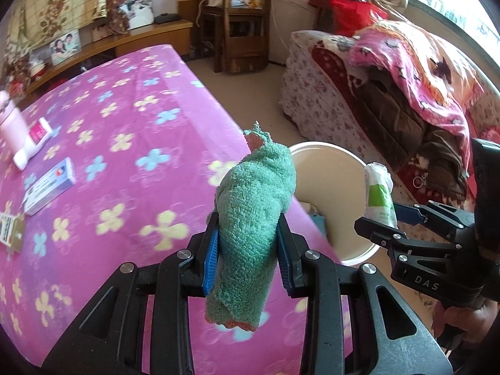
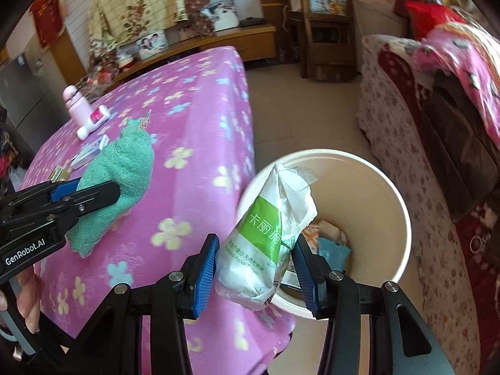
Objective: Collect trash
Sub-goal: 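Lift the green cloth and white-green packet and carry them over the white bucket, then open both tools to drop the cloth and packet into the bucket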
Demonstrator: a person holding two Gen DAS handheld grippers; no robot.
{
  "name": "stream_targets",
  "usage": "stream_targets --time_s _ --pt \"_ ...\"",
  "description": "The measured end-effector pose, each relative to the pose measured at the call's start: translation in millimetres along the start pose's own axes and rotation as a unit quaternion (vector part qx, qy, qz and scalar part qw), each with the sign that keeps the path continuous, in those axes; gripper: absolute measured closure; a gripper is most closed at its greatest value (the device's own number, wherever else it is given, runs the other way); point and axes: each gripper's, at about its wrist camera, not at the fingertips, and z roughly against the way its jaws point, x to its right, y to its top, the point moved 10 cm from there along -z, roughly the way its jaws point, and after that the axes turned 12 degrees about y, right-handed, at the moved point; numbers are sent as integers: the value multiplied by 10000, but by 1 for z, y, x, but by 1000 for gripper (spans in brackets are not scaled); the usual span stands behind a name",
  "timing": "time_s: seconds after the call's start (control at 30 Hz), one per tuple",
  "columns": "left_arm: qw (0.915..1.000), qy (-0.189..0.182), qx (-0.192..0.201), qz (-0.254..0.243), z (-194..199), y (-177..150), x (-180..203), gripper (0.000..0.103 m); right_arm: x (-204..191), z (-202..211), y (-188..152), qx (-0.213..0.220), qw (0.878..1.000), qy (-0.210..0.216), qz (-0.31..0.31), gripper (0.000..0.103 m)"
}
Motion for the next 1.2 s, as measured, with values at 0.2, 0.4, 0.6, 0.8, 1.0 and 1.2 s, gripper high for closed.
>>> stream_targets --time_s 0.2,0.4,0.6,0.8,1.0,1.2 --pt "9997 -187 -95 -153 -13 7 35 73 34 4 -7 27 9995 -107 -281 57" --pt "9986 -414 -238 -246 -27 13 69 73 61 2 -17 1 9982 -157 -571 57" --pt "9976 -548 -371 -225 -38 15 88 73 80 0 -24 -13 9969 -202 -760 57" --pt "9962 -695 -503 -119 -49 17 97 73 91 -5 -25 -17 9959 -191 -879 56" --pt "9945 -831 -632 23 -59 19 101 72 99 -15 -25 -31 9946 -169 -1027 56" --pt "9924 -976 -728 184 -64 19 100 63 109 -23 -24 -37 9914 -225 -1292 34"
